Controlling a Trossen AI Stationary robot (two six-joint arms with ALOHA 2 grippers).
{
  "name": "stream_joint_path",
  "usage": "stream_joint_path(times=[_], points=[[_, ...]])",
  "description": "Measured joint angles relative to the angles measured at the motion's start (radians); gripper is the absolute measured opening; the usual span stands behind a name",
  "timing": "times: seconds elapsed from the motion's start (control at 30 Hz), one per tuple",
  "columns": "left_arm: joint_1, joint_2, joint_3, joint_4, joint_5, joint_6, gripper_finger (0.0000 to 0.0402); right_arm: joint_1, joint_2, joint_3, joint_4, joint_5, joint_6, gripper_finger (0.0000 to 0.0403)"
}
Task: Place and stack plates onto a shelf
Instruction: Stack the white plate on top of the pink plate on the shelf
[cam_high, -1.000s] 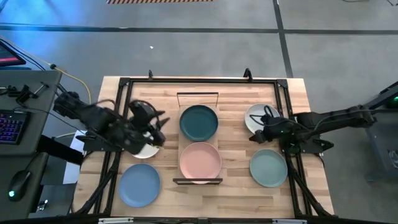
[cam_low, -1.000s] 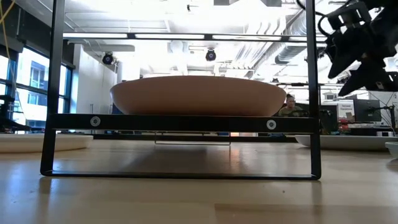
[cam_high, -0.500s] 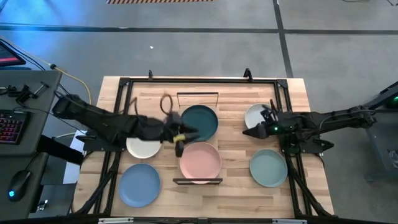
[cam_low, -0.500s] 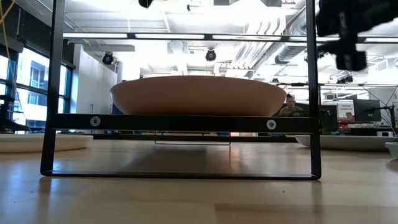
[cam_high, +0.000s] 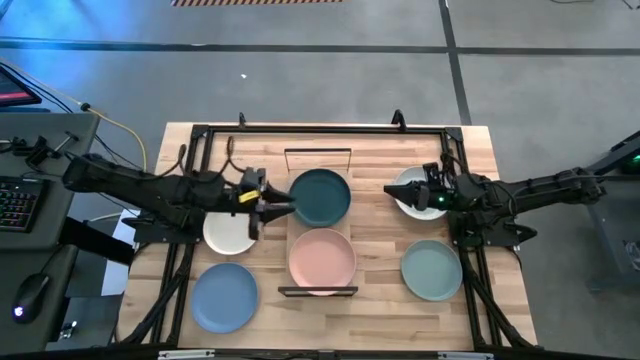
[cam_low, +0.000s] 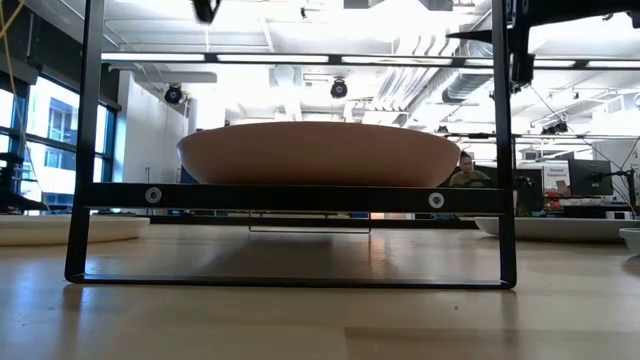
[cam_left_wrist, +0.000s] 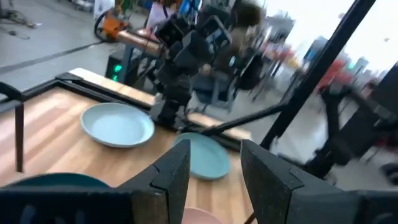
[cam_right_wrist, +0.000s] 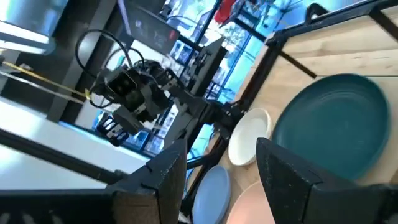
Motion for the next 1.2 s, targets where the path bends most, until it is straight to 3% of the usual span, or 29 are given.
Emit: stream_joint_path(times=[0.13, 0.23, 0.7, 1.2], points=[[0.0, -0.083, -0.16, 0.19, -0.002, -0.057, 0.0131, -0.002, 0.034, 0.0, 0.017, 0.01, 0.024, 0.0174], [0.0, -0.129, -0.213, 0.255, -0.024, -0.092, 0.0131, -0.002, 0.054, 0.0, 0.032, 0.009, 0.037, 0.0174], [0.0, -0.169, -0.222, 0.262, -0.141, -0.054, 0.0131, -0.002, 0.061, 0.0, 0.037, 0.002, -0.011, 0.0174], [0.0, -0.169, -0.222, 0.258, -0.143, -0.037, 0.0131, -0.002, 0.061, 0.0, 0.037, -0.016, -0.045, 0.0174]])
